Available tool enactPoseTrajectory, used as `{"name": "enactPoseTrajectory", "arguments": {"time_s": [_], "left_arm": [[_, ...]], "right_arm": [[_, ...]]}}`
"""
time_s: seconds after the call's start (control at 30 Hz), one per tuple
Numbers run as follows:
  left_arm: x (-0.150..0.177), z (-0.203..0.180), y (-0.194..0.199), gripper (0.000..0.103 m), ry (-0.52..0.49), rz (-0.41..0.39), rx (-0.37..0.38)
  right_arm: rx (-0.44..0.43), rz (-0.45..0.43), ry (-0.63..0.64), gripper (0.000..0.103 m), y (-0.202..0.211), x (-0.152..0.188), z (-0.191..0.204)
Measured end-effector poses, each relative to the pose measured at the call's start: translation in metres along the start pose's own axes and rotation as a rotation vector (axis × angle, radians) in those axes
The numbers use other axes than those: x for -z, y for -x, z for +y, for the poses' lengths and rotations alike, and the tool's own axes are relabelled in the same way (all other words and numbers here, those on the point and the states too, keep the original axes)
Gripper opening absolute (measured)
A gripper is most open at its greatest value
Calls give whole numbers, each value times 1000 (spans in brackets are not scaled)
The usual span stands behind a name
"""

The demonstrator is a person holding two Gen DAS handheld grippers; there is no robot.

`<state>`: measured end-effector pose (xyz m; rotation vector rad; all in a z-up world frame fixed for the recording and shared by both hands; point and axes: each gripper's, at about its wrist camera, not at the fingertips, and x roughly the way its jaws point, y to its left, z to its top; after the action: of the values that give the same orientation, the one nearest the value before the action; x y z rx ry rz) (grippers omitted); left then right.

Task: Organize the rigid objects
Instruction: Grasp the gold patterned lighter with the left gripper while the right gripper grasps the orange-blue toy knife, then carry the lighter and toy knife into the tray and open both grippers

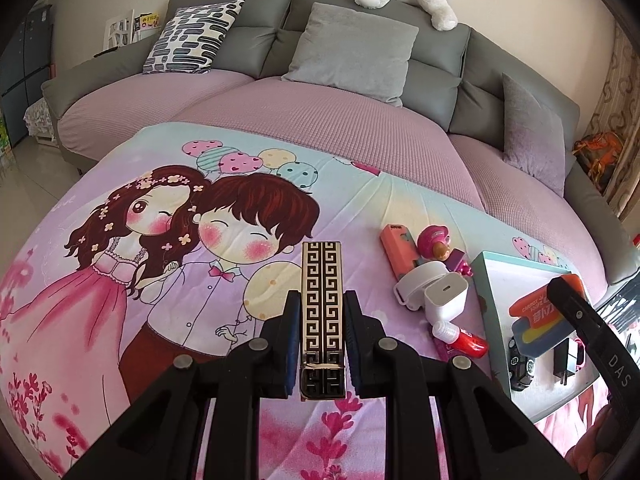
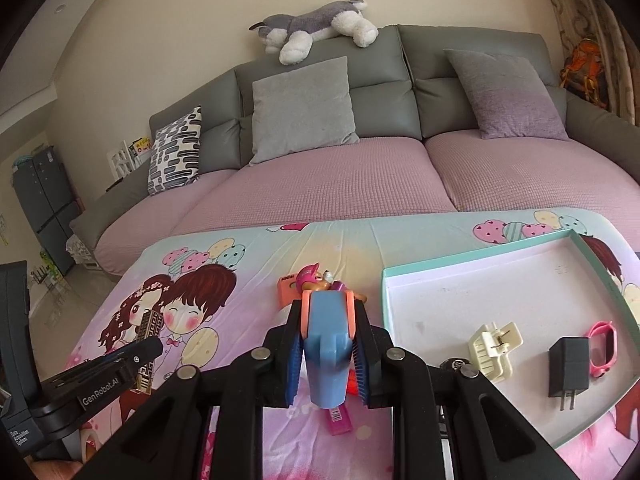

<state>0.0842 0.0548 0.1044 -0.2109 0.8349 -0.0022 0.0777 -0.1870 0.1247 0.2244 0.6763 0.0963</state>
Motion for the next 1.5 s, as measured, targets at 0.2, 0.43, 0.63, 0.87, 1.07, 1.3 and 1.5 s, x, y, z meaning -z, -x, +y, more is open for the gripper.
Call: {"name": "enactPoseTrajectory", "arguments": {"time_s": [0.2, 0.43, 0.63, 0.87, 1.07, 1.3, 1.5], "left_arm": [[1, -39, -4, 21, -83, 15, 54], [3, -105, -9, 21, -207, 34, 137], [2, -164, -16, 21, -307, 32, 199], [1, -214, -45, 21, -381, 78, 208], [7, -228, -75, 21, -392, 136, 162], [23, -229, -90, 21, -387, 167, 156], [27, -233, -90, 21, -402, 172, 160]], "right_arm": [[112, -14, -60, 23, 6, -5, -43], [213, -55, -150, 23, 27, -12, -97], [264, -85, -236, 23, 41, -13, -139], [310, -27, -275, 23, 26, -4, -167], [311, 3, -279, 24, 17, 0, -172], [309, 16, -268, 24, 14, 2, -172], [294, 8, -274, 24, 16, 1, -172]]}}
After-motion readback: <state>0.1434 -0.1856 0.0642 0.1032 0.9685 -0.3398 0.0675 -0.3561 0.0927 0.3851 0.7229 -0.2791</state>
